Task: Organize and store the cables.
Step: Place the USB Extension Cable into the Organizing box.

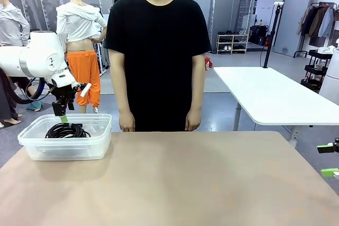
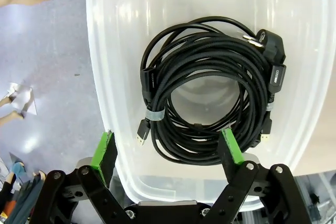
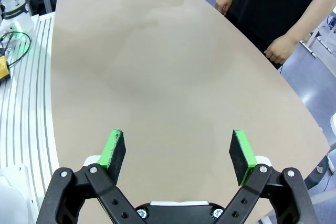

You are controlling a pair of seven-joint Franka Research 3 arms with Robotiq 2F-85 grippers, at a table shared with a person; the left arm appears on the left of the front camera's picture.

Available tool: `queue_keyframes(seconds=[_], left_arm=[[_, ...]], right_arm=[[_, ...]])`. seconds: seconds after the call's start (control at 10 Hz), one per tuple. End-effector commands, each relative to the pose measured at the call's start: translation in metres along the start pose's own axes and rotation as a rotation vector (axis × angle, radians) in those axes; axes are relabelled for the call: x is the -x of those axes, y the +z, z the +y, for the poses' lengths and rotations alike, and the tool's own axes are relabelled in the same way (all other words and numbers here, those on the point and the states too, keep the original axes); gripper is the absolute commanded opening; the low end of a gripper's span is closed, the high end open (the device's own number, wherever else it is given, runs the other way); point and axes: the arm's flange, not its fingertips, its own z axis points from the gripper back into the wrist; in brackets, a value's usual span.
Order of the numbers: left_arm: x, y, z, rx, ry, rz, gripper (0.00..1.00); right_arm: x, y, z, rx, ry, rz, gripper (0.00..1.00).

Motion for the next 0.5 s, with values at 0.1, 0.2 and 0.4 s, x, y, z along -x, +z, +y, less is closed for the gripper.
queue_keyframes(seconds=[0.1,0.2,0.4], left_arm=[[0.0028,-0.0014,0.0015,0.000,-0.014,0.004,0.97],[0.0028,-0.0014,0.0015,0.000,-0.014,0.004,0.97],[0.0028,-0.0014,0.0015,0.000,-0.014,0.004,0.97]], right_arm=[[-0.0031,0.0002,-0.0010,0.005,-0.011,-0.008,1.00],[-0.0031,0.0002,-0.0010,0.005,-0.011,-0.008,1.00],[-0.0031,0.0002,-0.0010,0.005,-0.011,-0.008,1.00]])
